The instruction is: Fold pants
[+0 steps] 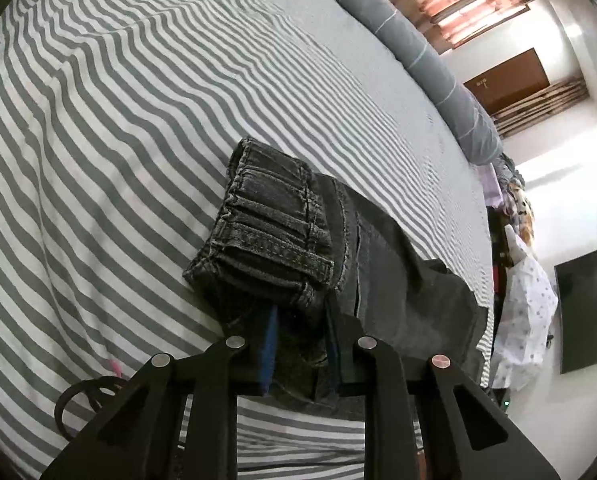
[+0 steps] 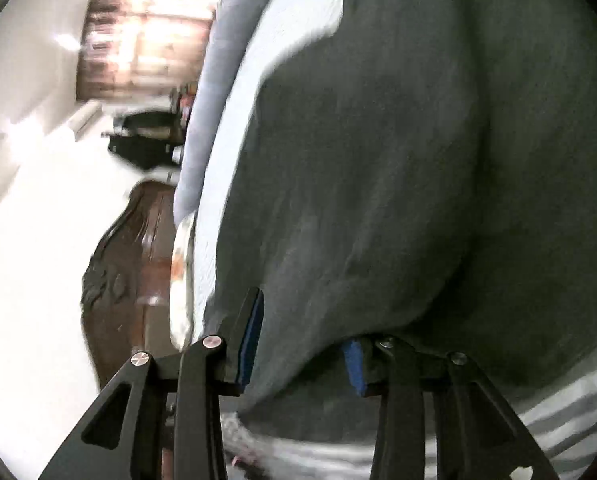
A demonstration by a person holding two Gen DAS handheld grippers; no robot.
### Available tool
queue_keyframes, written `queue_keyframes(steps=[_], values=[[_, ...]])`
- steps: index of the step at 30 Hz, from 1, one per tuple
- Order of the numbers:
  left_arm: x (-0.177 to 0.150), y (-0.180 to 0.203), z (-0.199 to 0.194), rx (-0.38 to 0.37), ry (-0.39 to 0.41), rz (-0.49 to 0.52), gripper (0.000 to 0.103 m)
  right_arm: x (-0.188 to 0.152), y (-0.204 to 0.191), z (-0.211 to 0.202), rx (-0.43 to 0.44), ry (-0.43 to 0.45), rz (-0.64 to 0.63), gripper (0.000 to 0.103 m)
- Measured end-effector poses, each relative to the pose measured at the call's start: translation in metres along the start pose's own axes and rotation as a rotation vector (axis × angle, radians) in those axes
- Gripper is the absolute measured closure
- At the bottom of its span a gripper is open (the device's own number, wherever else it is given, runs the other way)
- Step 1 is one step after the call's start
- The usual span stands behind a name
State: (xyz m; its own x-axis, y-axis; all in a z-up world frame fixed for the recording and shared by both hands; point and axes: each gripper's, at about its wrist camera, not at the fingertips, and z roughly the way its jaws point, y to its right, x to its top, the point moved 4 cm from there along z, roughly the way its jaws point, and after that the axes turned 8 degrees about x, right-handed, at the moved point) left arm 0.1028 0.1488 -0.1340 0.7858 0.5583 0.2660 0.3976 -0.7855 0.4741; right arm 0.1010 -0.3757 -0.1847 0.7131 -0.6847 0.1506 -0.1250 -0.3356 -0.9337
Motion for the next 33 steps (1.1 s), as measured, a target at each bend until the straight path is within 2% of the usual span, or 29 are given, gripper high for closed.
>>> queue_keyframes(steps=[3,7,10,12,13,15,21,24,27,33], values=[[-0.002,-0.001,0.002,0.022,-0.004,0.004,0.081,0.018,-0.003,-0.009,-0.026,0.066,-0.002,0.067],[-0.006,-0.004,0.007,0.046,-0.020,0.014,0.081,0.033,-0.007,-0.011,-0.065,0.064,-0.036,0.069],[-0.009,-0.005,0.010,0.072,-0.019,0.031,0.081,0.034,0.000,-0.009,-0.095,0.081,0.002,0.069],[-0.010,-0.006,0.013,0.091,-0.021,0.043,0.082,0.027,0.005,-0.012,-0.155,0.086,-0.004,0.076],[-0.010,-0.005,0.014,0.099,-0.021,0.048,0.082,0.025,0.004,-0.014,-0.176,0.095,-0.016,0.091],[-0.011,-0.003,0.015,0.114,-0.022,0.075,0.082,0.023,0.002,-0.023,-0.189,0.108,-0.043,0.097],[-0.013,0.004,0.016,0.146,-0.014,0.180,0.082,0.013,-0.030,-0.057,-0.272,0.116,-0.192,0.100],[-0.015,0.012,0.014,0.164,-0.004,0.271,0.082,0.000,-0.044,-0.076,-0.320,0.120,-0.261,0.100],[-0.017,0.018,0.012,0.209,0.013,0.376,0.081,-0.016,-0.038,-0.085,-0.370,0.096,-0.280,0.100],[-0.023,0.010,0.035,0.321,-0.027,0.431,0.081,-0.032,0.027,-0.070,-0.464,-0.002,-0.177,0.099]])
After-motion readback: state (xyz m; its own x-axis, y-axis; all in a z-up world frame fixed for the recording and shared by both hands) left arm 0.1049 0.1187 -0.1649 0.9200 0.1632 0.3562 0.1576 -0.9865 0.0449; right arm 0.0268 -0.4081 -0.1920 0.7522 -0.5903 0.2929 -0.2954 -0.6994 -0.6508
